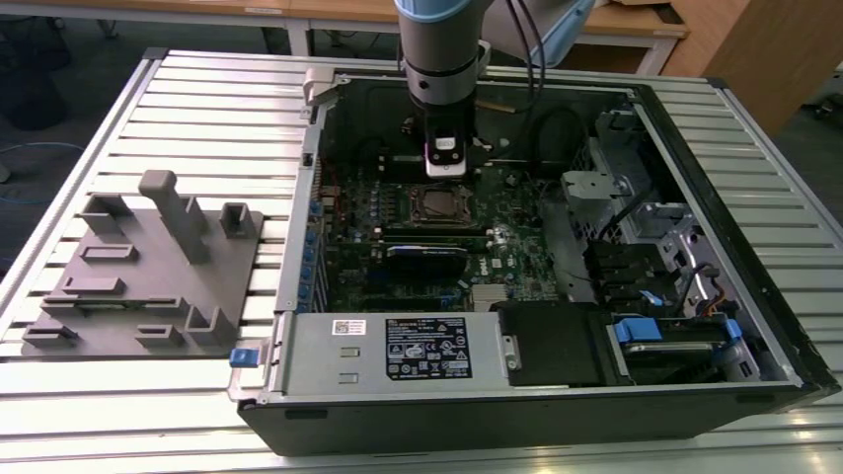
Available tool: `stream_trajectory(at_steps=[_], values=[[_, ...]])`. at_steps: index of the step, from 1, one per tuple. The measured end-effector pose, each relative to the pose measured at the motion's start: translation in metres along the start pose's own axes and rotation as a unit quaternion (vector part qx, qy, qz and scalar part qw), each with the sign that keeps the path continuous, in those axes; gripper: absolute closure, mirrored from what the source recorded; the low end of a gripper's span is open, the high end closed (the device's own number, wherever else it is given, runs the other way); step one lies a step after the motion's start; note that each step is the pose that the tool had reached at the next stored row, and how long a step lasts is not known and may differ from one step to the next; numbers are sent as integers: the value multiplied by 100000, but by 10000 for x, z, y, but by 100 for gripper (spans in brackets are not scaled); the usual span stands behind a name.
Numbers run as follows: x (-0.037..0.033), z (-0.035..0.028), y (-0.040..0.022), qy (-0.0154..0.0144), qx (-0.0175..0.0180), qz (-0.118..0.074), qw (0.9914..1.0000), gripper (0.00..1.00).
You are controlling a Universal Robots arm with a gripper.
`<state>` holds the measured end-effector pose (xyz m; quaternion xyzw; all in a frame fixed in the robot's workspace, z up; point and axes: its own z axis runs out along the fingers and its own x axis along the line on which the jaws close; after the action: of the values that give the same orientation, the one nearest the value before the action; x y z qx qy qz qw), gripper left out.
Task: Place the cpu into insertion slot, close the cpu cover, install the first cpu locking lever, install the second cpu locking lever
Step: 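Install the first cpu locking lever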
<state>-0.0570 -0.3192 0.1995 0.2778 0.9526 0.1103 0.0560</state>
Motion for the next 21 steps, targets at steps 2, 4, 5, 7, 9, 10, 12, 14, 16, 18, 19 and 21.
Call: stream_trajectory(at_steps=[2, 4, 5, 7, 9, 10, 12, 14, 16, 18, 19, 21], values=[[1, 3, 1, -35, 16, -123, 100000, 89], [3, 6, 3, -32, -10, -304, 100000, 89], [5, 8, 5, -29, -21, -366, 99999, 89], [10, 10, 10, -29, -26, -452, 99999, 89], [18, 13, 20, -44, -45, -516, 99999, 89], [20, 14, 21, -54, -54, -533, 99999, 89], [21, 15, 21, -135, -14, -565, 99998, 89], [20, 14, 20, -180, 42, -583, 99998, 89], [16, 14, 14, -200, 71, -592, 99998, 89], [13, 13, 8, -235, 119, -603, 99998, 89], [12, 13, 7, -252, 146, -604, 99998, 89], [11, 14, 6, -267, 161, -609, 99998, 89]])
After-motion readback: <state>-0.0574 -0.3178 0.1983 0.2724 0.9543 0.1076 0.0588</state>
